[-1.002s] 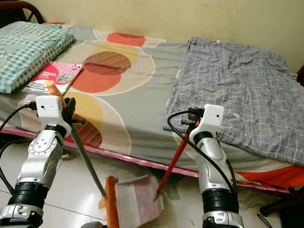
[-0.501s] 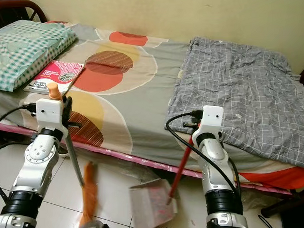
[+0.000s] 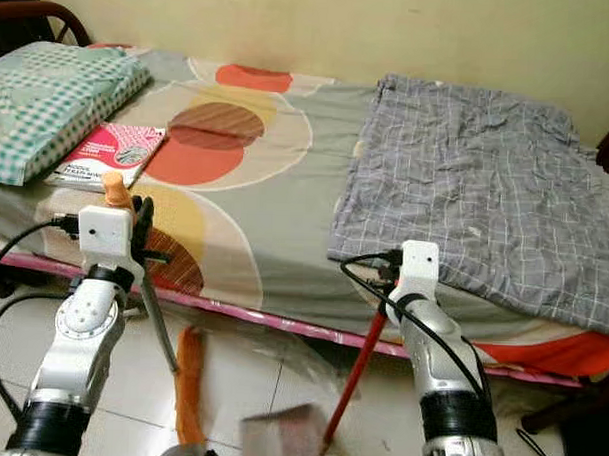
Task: Sweep floor
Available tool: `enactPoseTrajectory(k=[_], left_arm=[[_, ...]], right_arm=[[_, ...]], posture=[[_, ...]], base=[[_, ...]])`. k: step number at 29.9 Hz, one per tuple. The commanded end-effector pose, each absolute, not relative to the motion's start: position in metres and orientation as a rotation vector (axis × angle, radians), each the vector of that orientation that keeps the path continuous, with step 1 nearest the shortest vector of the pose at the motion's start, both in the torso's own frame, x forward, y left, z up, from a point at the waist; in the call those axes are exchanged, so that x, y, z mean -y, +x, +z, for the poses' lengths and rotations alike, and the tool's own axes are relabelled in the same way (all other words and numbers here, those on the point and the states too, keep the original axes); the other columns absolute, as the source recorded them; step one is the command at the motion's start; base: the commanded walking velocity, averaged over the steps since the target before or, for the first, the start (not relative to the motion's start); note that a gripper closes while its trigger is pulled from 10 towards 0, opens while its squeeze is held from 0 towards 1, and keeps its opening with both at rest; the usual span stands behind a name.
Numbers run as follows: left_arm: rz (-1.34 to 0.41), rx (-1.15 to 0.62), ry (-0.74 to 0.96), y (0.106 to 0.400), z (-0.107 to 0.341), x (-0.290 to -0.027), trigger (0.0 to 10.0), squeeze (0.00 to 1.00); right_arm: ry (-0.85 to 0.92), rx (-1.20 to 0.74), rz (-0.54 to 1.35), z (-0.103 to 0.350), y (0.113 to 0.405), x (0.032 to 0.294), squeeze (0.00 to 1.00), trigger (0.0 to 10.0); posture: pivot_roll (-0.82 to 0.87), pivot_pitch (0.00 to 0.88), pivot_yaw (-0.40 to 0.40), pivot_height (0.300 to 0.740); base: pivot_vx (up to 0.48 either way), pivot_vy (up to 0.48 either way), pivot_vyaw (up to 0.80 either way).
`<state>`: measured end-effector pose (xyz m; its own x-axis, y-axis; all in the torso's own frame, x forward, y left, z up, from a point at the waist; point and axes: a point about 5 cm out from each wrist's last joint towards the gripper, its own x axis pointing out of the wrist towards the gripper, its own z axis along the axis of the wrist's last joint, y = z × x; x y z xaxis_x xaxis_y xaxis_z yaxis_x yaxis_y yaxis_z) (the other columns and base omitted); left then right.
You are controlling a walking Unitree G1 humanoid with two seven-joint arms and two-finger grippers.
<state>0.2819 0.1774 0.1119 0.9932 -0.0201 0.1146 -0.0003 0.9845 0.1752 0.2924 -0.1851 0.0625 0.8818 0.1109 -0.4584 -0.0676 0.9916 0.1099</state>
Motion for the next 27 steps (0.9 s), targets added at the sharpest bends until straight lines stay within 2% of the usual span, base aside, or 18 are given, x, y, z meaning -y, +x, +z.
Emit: enactPoseTrajectory(k=[1,5,7,11,15,20,24,25,26,27], left_arm=[[-0.011,0.081,0.145,0.276,0.105,-0.178,10.0,0.0],[-0.012,0.057,0.147,0.27,0.101,-0.181,10.0,0.0],[0.004,0.055,0.137,0.269,0.101,-0.182,10.0,0.0],[0.044,0.077,0.118,0.276,0.103,-0.187,10.0,0.0],[0.054,0.088,0.131,0.277,0.109,-0.188,10.0,0.0],[0.072,0.113,0.137,0.282,0.114,-0.189,10.0,0.0],[0.114,0.161,0.14,0.289,0.119,-0.19,10.0,0.0],[0.122,0.163,0.14,0.289,0.119,-0.191,10.0,0.0],[0.122,0.163,0.14,0.289,0.119,-0.191,10.0,0.0],[0.151,0.168,0.153,0.288,0.12,-0.193,10.0,0.0]], right_arm=[[0.085,-0.559,0.133,0.057,0.279,0.183,0.0,10.0],[0.02,-0.569,0.191,0.057,0.264,0.179,0.0,10.0],[-0.061,-0.513,0.195,0.06,0.257,0.182,0.0,10.0],[-0.108,-0.433,0.086,0.07,0.265,0.186,0.0,10.0],[-0.11,-0.303,0.145,0.088,0.27,0.182,0.0,10.0],[-0.165,-0.189,0.084,0.095,0.276,0.187,0.0,10.0],[-0.2,-0.11,0.034,0.099,0.282,0.189,0.0,10.0],[-0.206,-0.094,0.032,0.101,0.282,0.188,0.0,6.0],[-0.206,-0.094,0.032,0.101,0.282,0.188,0.0,6.0],[-0.199,-0.047,0.024,0.107,0.281,0.187,0.0,0.0]], posture=[[-0.06,0.0,-0.045,0.74],[-0.06,0.0,-0.038,0.74],[-0.06,0.0,-0.038,0.74],[-0.07,0.0,-0.035,0.74],[-0.07,0.022,-0.034,0.74],[-0.06,0.033,-0.029,0.74],[-0.06,0.005,-0.027,0.74],[-0.06,0.002,-0.026,0.74],[-0.06,0.002,-0.026,0.74],[-0.05,0.0,-0.023,0.74]], base=[[0.0,0.0,0.0],[0.0,0.0,0.0],[0.0,0.0,0.0],[0.0,0.0,0.0],[0.0,0.0,0.0],[0.0,0.0,0.0],[0.0,0.0,0.0],[0.0,0.0,0.0],[0.0,0.0,0.0],[0.0,0.0,0.0]])
